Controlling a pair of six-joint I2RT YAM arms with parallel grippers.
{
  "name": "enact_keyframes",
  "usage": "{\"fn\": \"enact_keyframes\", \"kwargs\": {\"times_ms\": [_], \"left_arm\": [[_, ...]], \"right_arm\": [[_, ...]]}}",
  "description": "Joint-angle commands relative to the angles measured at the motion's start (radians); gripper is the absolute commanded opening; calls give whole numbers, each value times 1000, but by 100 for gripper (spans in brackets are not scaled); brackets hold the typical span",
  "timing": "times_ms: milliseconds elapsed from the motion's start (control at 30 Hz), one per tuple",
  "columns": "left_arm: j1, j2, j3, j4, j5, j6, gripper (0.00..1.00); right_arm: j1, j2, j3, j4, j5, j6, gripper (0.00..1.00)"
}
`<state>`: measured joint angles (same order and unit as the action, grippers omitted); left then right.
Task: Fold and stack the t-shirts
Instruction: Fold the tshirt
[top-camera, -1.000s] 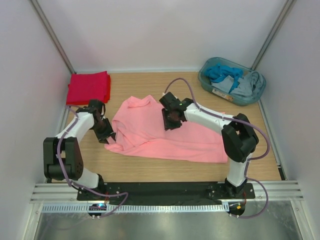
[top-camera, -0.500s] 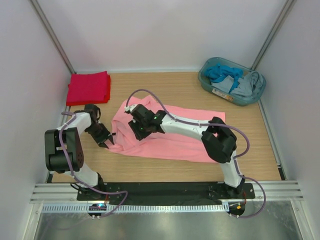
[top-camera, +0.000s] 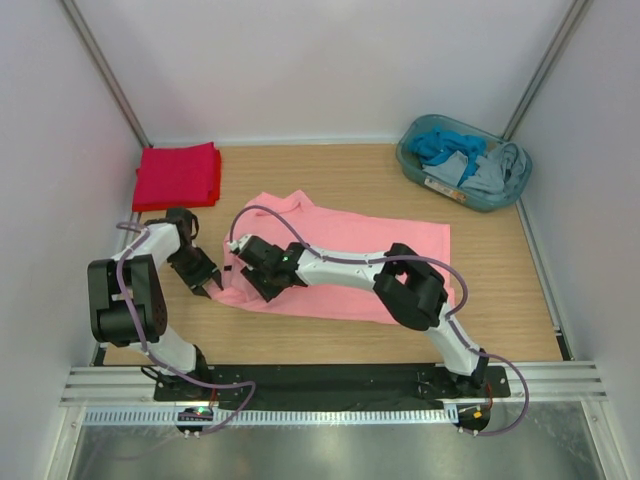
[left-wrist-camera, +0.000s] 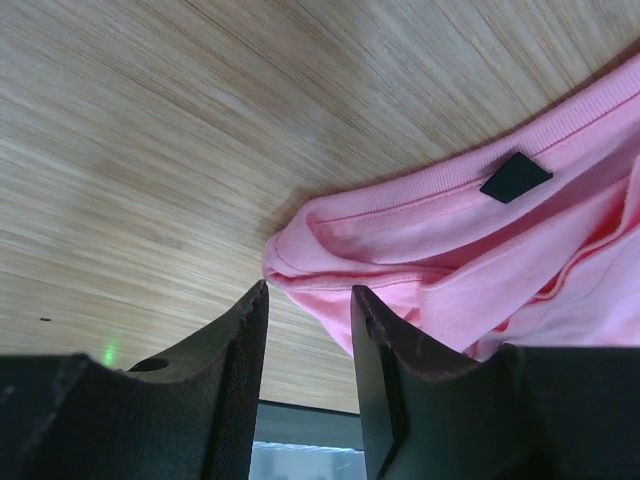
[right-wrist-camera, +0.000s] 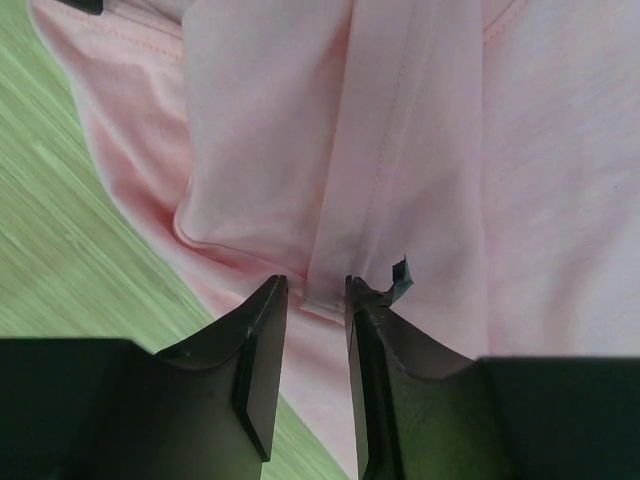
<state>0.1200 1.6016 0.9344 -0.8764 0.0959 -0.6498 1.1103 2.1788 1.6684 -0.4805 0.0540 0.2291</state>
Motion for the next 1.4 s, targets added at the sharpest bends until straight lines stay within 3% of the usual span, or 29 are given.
{"fn": "enact_keyframes", "kwargs": {"times_ms": [0, 100, 267, 367, 600, 1133, 1367], "left_arm": [[6, -2, 6, -6, -18, 21, 40], [9, 3, -5, -4, -24, 27, 41], [13, -2, -16, 2, -28, 21, 41], [13, 12, -16, -3, -48, 18, 41], [15, 47, -19, 2, -82, 15, 41], [15, 43, -5, -33, -166, -28, 42], [15, 31, 12, -47, -171, -25, 42]], "right_arm": [[8, 22, 59, -7, 81, -2, 35], [11, 21, 54, -12, 124, 4, 30], [10, -7, 51, -40, 207, 24, 8], [8, -49, 37, -32, 239, 33, 1], [-16, -50, 80, -52, 267, 67, 1], [-219, -66, 4, 5, 93, 361, 1], [-241, -56, 20, -18, 58, 378, 6]]}}
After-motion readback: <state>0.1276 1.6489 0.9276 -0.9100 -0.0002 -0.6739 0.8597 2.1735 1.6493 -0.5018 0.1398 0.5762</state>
